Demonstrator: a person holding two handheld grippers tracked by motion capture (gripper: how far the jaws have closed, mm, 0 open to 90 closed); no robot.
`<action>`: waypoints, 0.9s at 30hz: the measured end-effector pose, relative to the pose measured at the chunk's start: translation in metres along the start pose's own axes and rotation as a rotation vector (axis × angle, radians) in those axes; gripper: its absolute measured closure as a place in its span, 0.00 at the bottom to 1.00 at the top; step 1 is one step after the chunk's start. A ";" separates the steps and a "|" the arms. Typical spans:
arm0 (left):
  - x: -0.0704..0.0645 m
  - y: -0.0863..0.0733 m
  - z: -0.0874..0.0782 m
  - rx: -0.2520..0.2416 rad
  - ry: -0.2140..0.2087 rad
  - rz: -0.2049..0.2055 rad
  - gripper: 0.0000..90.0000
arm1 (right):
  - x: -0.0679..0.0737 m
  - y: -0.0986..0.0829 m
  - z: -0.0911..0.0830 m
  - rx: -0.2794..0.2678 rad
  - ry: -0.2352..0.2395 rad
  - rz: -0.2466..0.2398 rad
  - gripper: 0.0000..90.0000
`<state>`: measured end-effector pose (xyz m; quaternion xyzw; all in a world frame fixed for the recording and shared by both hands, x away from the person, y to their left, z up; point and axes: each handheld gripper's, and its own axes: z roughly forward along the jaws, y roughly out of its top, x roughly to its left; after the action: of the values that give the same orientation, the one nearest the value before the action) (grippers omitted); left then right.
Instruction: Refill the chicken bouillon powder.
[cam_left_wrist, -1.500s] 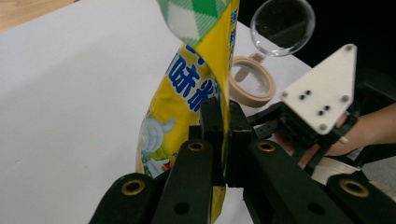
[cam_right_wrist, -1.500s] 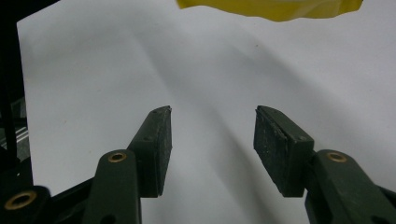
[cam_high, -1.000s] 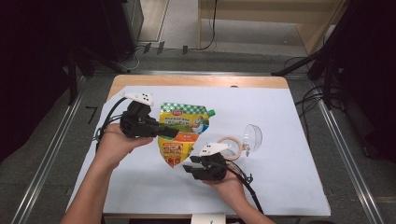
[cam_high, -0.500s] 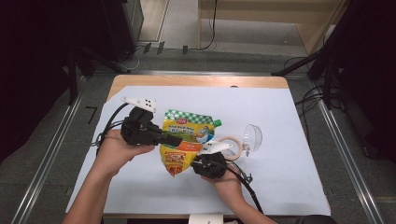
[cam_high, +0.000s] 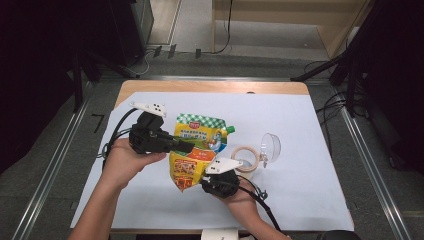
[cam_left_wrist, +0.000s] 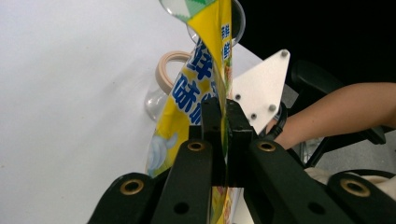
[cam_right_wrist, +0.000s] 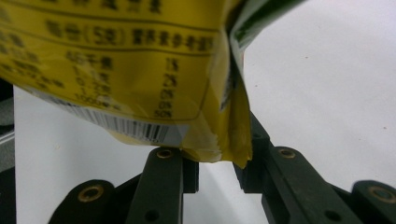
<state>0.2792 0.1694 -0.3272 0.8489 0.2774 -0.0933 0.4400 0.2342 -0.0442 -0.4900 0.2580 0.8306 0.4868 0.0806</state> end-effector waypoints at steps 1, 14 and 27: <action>0.000 0.000 0.001 -0.003 -0.002 -0.005 1.00 | 0.001 0.000 -0.001 0.003 -0.001 -0.006 0.84; 0.002 0.006 0.016 -0.029 0.012 -0.018 0.99 | 0.007 -0.002 -0.006 0.007 0.043 0.028 0.84; 0.002 0.015 0.028 -0.025 0.033 -0.027 0.99 | 0.012 -0.004 -0.012 -0.001 0.014 0.002 0.85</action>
<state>0.2912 0.1406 -0.3344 0.8409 0.2973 -0.0820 0.4447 0.2177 -0.0486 -0.4856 0.2552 0.8308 0.4889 0.0745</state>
